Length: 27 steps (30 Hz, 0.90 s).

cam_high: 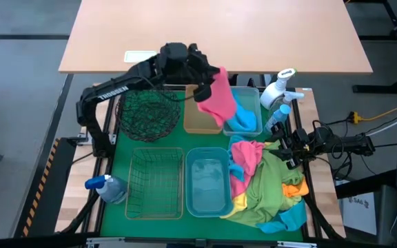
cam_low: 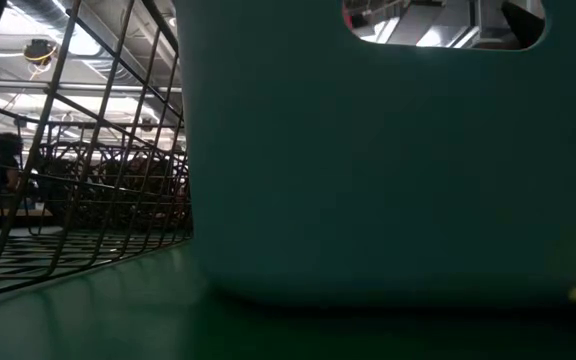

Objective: Sort microfiber towel by color & place in baskets
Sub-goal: Put the pink towel into the orange bin

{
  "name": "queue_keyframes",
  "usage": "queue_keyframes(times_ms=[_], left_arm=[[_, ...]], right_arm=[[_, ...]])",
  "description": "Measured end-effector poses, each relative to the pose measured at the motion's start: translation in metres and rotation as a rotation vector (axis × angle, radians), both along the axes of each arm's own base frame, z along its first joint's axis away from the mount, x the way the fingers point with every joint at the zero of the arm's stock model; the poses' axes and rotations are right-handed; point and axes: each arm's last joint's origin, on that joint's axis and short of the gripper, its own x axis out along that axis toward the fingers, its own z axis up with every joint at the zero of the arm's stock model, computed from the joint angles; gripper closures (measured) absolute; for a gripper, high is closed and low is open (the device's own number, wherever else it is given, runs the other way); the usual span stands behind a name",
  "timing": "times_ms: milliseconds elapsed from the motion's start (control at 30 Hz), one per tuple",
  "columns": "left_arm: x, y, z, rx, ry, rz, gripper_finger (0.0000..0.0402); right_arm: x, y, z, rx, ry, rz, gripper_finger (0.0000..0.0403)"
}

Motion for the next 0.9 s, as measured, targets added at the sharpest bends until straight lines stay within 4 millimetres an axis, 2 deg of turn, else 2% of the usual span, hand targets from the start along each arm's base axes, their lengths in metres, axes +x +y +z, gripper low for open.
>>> queue_keyframes(times_ms=[267, 467, 633, 767, 900], left_arm=[[-0.019, 0.032, -0.014, -0.076, 0.129, 0.108, 0.0401], [-0.030, 0.039, -0.026, -0.125, 0.268, 0.134, 0.0401], [-0.034, 0.040, -0.032, -0.205, 0.305, 0.168, 0.0401], [-0.025, 0.033, -0.038, -0.220, 0.319, 0.119, 0.0401], [-0.010, 0.032, -0.053, -0.238, 0.359, 0.095, 0.0401]], right_arm=[[0.000, 0.000, 0.000, 0.000, 0.000, 0.000, 0.0198], [0.000, 0.000, 0.000, 0.000, 0.000, -0.001, 0.0198], [0.000, 0.000, 0.000, 0.000, -0.001, -0.001, 0.0198], [0.000, 0.000, 0.000, 0.000, -0.001, -0.001, 0.0198], [0.000, -0.001, 0.001, 0.011, -0.004, -0.027, 0.0198]])
